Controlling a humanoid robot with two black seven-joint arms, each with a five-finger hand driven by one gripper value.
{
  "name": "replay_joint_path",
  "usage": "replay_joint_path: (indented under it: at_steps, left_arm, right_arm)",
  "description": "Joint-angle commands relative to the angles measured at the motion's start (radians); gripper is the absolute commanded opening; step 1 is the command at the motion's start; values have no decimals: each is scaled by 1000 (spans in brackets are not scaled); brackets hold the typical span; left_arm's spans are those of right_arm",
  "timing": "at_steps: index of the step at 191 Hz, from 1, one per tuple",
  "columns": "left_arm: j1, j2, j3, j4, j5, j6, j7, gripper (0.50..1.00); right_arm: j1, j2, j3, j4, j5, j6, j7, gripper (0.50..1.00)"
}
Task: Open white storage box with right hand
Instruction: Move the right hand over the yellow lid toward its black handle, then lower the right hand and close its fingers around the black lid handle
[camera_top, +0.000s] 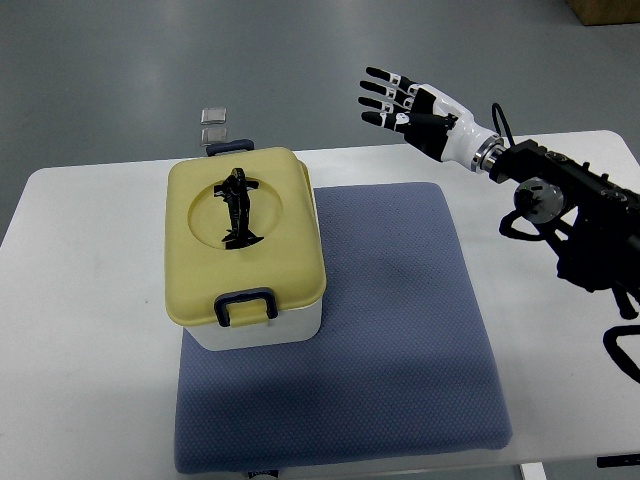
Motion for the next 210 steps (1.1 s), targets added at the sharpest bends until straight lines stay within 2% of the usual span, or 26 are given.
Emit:
replay_joint_path:
  at_steps: [1, 37, 47, 48, 55, 92, 143, 184, 210]
  left_arm:
    - [0, 0, 1, -2, 1, -1, 0, 1000]
    - [1, 0, 1, -22, 1, -2, 2, 1000]
    - [1, 0, 1, -22, 1, -2, 2, 1000]
    - [1, 0, 1, -22, 1, -2, 2, 1000]
    - [1, 0, 1, -22, 1, -1, 2, 1000]
    - [1, 0, 1, -22, 1, -1, 2, 1000]
    - [0, 0, 1, -22, 1, -1, 2, 1000]
    - [0, 0, 1, -22, 1, -1, 2, 1000]
    - [1, 0, 1, -22, 1, -1, 3, 1000]
  right_arm:
    - [94, -26, -52, 13, -215, 48, -1, 928]
    - [331, -53, -230, 24, -386, 48, -1, 928]
    - [331, -53, -230, 24, -386, 48, -1, 928]
    - [390, -53, -294, 27, -405, 48, 0, 928]
    - [429, -53, -334, 35, -416, 48, 0, 928]
    - [576, -55, -535, 162, -484, 48, 3, 928]
    - [613, -73, -547, 380, -645, 48, 5, 926]
    - [602, -43, -550, 406, -691, 48, 14, 926]
    - [591, -26, -553, 406, -749, -10, 46, 924]
